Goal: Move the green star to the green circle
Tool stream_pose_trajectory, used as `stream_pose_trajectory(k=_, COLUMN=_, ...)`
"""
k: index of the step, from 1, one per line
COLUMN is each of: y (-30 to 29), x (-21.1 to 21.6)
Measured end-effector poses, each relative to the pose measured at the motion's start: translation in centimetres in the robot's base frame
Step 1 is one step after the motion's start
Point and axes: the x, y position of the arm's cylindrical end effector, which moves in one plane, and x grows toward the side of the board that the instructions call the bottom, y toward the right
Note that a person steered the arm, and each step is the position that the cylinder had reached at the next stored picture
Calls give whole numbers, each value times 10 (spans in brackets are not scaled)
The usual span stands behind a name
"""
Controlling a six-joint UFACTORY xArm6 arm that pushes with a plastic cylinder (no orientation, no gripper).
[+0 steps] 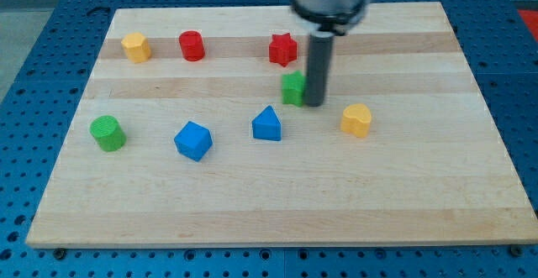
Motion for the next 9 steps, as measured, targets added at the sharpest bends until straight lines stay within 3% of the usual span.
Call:
stream_pose_trajectory(k=1, y=-5, x=0)
stream_pose_trajectory(k=2, y=29, x=-22)
stream_pose_trajectory(k=3, y=24, x=-41)
stream_pose_trajectory(k=5, y=-111, x=25)
stream_pose_trajectory(k=6, y=-121, x=26)
stream_pose_trajectory(k=8, y=-115, x=-28)
stream_pose_trajectory(k=9, y=-123, x=-33)
